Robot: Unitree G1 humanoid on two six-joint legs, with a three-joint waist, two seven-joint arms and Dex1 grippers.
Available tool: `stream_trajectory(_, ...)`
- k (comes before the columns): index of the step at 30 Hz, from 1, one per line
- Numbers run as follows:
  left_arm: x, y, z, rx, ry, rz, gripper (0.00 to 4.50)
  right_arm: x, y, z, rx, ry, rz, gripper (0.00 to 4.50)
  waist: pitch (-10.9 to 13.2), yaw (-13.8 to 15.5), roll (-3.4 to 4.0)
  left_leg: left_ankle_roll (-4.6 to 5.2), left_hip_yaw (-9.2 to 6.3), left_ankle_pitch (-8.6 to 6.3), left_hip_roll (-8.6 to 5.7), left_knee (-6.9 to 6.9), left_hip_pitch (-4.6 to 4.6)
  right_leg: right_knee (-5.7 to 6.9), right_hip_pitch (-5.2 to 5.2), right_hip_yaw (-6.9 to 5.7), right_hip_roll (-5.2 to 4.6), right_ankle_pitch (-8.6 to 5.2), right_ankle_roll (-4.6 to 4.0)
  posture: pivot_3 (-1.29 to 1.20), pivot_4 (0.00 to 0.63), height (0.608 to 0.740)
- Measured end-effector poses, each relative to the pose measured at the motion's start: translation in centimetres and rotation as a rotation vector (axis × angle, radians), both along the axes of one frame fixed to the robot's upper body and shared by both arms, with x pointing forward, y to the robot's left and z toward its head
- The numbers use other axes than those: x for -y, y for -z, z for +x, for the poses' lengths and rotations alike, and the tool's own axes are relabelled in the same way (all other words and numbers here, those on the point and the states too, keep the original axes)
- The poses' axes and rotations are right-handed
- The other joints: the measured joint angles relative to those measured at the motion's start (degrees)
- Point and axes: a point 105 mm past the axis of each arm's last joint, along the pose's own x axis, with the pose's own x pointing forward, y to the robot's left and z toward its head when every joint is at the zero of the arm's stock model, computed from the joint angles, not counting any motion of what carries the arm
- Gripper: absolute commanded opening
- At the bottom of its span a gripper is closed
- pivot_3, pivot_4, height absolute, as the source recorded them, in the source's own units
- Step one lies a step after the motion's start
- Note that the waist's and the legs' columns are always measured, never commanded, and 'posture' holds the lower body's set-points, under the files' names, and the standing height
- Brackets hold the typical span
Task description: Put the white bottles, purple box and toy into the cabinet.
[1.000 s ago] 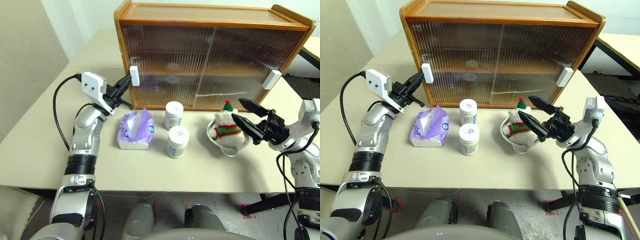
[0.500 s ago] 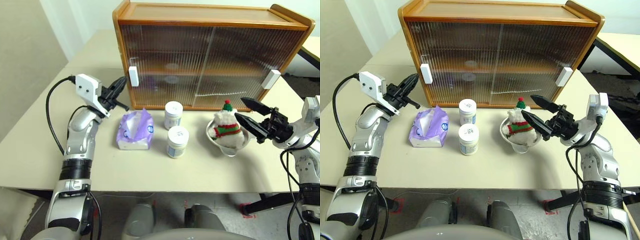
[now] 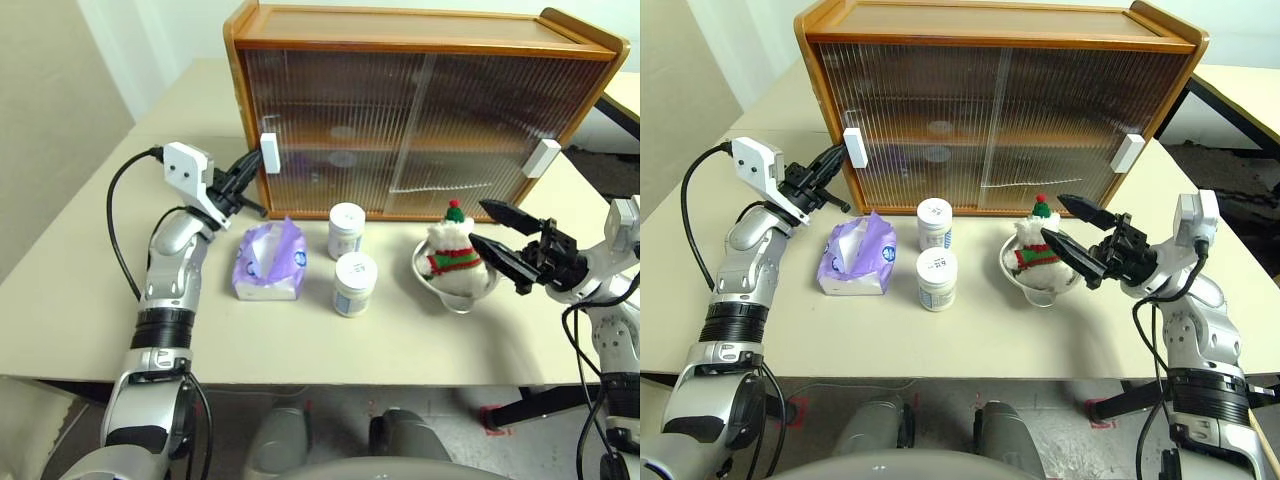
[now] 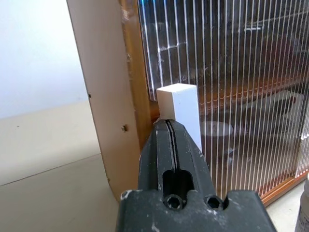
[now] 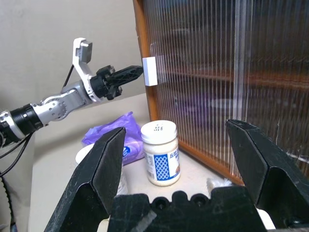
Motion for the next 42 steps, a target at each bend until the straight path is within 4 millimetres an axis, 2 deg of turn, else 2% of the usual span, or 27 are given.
stream_trajectory(5,0.6,0.4,0.1,-0.011,0.022,-0.004,0.02,-0.1,-0.1,-0.2,0.0,0.005,0.0,4.5,0.0,-0.5,0.0,0.0,0.0,0.0,-0.01,0.01,-0.01,0.0,0.01,0.0,-0.01,0.0,0.0,0.1,0.0,0.74)
stream_trajectory(9,2.6,0.2,0.5,-0.006,0.082,-0.017,0.02,-0.1,-0.2,-0.2,0.004,0.01,0.0,4.5,0.0,-0.4,-0.01,0.01,0.0,0.0,-0.05,0.03,-0.04,-0.01,0.01,0.0,-0.01,0.01,0.02,0.09,0.0,0.74)
stream_trajectory(15,4.5,-0.3,1.4,0.002,0.124,-0.028,0.02,0.0,0.1,-0.3,-0.01,0.022,0.002,4.5,0.0,-1.3,-0.01,0.04,-0.05,0.02,-0.05,0.03,-0.15,-0.04,-0.04,-0.01,0.02,0.0,0.03,0.07,0.0,0.74)
stream_trajectory(27,10.1,0.2,1.5,-0.028,0.302,-0.033,0.02,0.0,0.1,-0.9,-0.011,0.048,-0.006,4.5,0.0,-2.0,-0.01,0.08,-0.08,0.04,-0.1,0.06,-0.28,-0.13,-0.09,0.0,0.04,0.0,0.09,0.02,0.0,0.74)
stream_trajectory(32,12.5,-0.1,1.5,-0.035,0.374,-0.034,0.02,0.0,-0.1,-1.1,-0.002,0.058,-0.004,4.5,0.0,-3.2,-0.01,0.1,-0.12,0.05,-0.1,0.06,-0.37,-0.31,-0.08,0.0,0.07,0.0,0.15,0.0,0.0,0.74)
stream_trajectory(42,14.1,-0.5,2.3,-0.055,0.44,-0.012,0.02,0.2,-0.1,-1.5,-0.006,0.084,-0.005,4.5,0.0,-5.8,0.01,0.12,-0.18,0.06,-0.11,0.07,-0.4,-0.4,-0.03,0.02,0.11,-0.01,0.22,-0.02,0.0,0.74)
